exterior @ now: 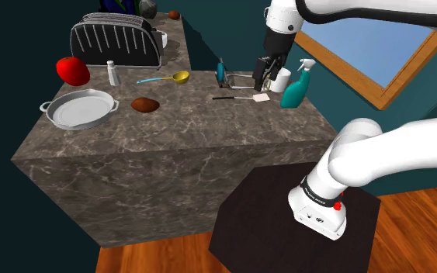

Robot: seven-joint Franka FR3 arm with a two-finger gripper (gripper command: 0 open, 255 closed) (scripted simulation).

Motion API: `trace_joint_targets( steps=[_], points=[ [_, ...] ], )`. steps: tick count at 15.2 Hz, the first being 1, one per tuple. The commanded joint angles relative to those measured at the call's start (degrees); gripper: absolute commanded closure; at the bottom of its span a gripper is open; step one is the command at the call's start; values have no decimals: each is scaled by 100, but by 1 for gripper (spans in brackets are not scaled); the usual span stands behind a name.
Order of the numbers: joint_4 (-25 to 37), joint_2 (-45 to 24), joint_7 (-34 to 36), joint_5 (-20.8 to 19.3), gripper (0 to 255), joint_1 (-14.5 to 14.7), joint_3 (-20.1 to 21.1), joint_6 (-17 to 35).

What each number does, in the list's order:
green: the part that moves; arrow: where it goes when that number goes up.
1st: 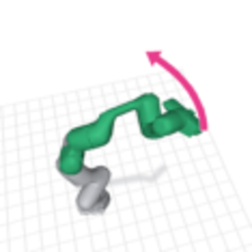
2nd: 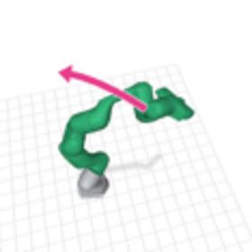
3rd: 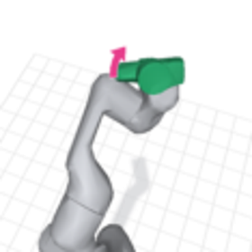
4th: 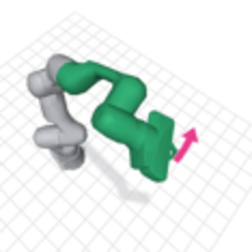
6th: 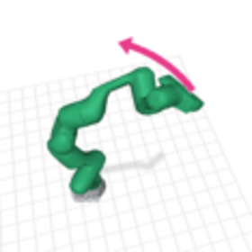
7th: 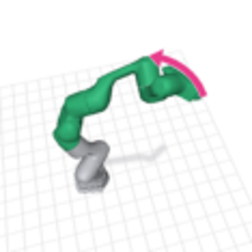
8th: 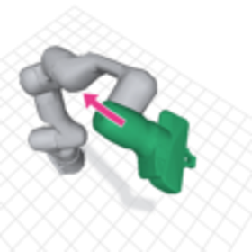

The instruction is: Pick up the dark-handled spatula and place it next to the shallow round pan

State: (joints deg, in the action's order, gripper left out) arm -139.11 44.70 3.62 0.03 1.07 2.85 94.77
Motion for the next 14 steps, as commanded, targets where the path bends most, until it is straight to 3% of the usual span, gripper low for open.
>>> trace_joint_targets(
  steps=[1,7,14],
  points=[
    [0,0,0,0,0,0,0,0],
    [-422,-329,-1695,-529,0,51,-919,860],
    [-349,-1358,-3674,-883,0,213,-1987,1948]
  ],
)
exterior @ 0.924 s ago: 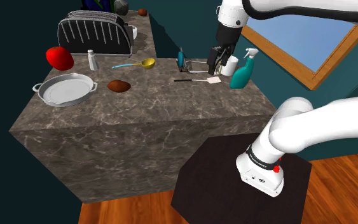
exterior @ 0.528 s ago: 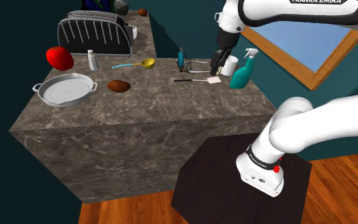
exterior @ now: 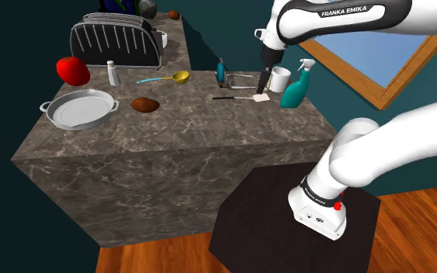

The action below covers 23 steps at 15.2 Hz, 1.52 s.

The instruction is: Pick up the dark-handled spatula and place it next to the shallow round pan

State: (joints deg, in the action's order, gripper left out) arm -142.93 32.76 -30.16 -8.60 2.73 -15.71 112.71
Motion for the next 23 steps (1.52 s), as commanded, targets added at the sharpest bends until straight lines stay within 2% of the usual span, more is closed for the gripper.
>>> trace_joint_targets(
  steps=[1,4,7,10,13,20,23],
  points=[
    [91,-357,-585,-26,0,92,-280,305],
    [336,-997,-1481,53,0,258,-715,733],
    [674,-1713,-2440,308,0,451,-1111,1103],
    [1103,-2497,-3472,756,0,631,-1437,1387],
    [1567,-3253,-4453,1306,0,688,-1589,1543],
    [1366,-3626,-4664,1606,0,665,-1550,2049],
    [1352,-3659,-4684,1634,0,662,-1544,2089]
  ],
)
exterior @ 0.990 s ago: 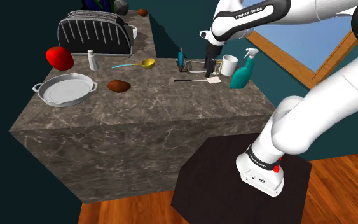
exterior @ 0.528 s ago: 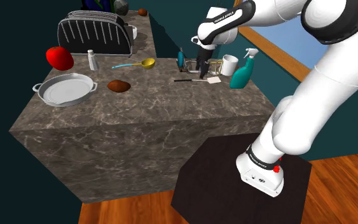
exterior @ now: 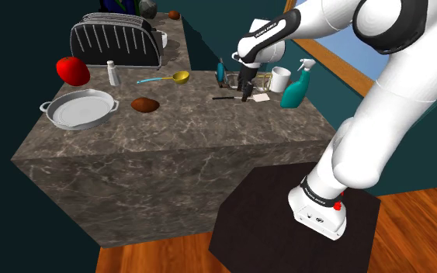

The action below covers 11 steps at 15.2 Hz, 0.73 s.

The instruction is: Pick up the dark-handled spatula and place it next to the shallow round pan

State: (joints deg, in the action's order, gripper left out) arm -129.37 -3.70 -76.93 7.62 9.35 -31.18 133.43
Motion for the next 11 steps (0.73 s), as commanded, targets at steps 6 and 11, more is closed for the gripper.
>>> trace_joint_targets(
  steps=[6,11],
  points=[
    [-3,-13,-7,12,255,0,2,16],
    [-3,-13,-7,12,255,0,2,16]
  ],
)
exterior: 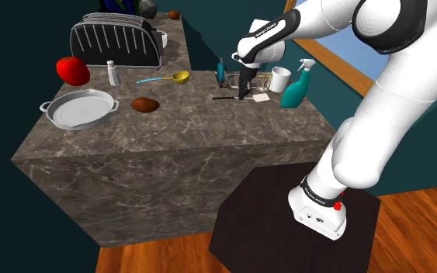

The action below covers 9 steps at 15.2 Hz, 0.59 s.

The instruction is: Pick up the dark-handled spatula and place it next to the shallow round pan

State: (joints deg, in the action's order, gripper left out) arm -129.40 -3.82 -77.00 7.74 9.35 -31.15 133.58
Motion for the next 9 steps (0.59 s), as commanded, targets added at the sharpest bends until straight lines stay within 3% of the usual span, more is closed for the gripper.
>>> trace_joint_targets(
  steps=[1,9],
  points=[
    [0,-1,0,0,255,0,0,0],
    [144,266,174,-222,255,18,-16,-359]
  ],
)
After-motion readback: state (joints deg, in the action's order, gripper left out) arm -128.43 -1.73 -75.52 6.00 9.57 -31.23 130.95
